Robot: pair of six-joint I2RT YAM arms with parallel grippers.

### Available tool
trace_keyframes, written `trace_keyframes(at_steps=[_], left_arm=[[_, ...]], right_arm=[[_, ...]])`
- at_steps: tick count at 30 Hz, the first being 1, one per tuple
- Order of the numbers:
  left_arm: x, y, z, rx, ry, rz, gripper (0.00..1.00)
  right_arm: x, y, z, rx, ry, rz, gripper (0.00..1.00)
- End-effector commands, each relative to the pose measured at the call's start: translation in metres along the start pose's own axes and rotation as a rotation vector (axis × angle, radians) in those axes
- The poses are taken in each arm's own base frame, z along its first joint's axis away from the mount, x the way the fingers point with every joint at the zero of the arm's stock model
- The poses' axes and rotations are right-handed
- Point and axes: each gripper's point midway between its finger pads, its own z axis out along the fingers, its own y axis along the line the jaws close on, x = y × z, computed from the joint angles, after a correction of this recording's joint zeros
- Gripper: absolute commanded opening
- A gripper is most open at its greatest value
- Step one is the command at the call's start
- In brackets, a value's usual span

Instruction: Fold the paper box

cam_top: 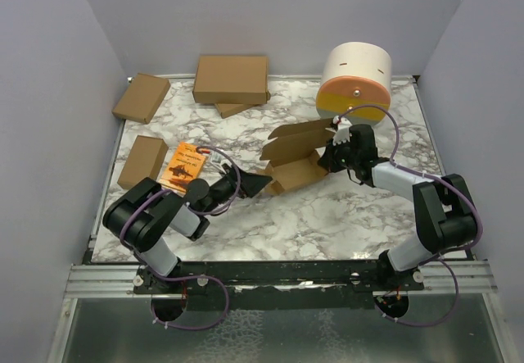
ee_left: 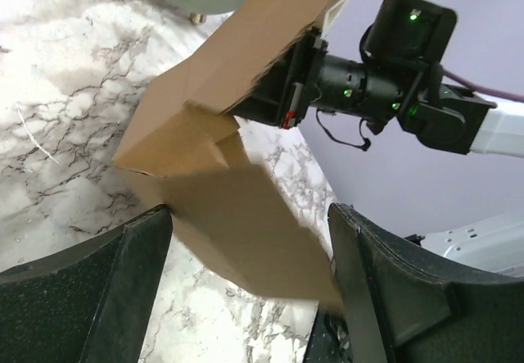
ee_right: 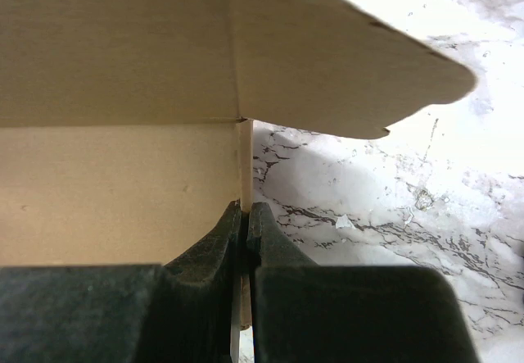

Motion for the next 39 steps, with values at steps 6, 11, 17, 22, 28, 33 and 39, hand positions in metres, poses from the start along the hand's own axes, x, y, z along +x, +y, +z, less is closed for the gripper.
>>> trace_keyframes(at_steps=[6, 11, 17, 22, 28, 33, 39], left_arm=[[-0.024, -0.027, -0.018, 0.079, -0.108, 0.055, 0.8], [-0.027, -0.026, -0.027, 0.08, -0.125, 0.057, 0.8], [-0.047, -0.018, -0.046, 0.011, -0.152, 0.122, 0.8], [-0.056, 0.013, -0.062, -0.27, -0.098, 0.227, 0.92], [-0.056, 0.053, -0.109, -0.613, -0.109, 0.162, 0.54], [-0.033, 0.073, -0.123, -0.696, -0.059, 0.08, 0.05], [-0.011, 0.055, -0.087, -0.432, 0.016, 0.047, 0.05]], right_arm=[[-0.004, -0.002, 0.001, 0.019, -0.011, 0.001, 0.01], [-0.003, -0.001, 0.002, 0.011, -0.007, 0.008, 0.01], [-0.003, 0.0, 0.002, 0.008, -0.007, 0.006, 0.01], [-0.004, 0.0, 0.002, 0.008, -0.008, 0.005, 0.01], [-0.004, 0.0, 0.002, 0.009, -0.008, 0.005, 0.01], [-0.003, 0.0, 0.002, 0.008, -0.006, 0.005, 0.01], [-0.002, 0.0, 0.003, 0.006, -0.004, 0.004, 0.01]])
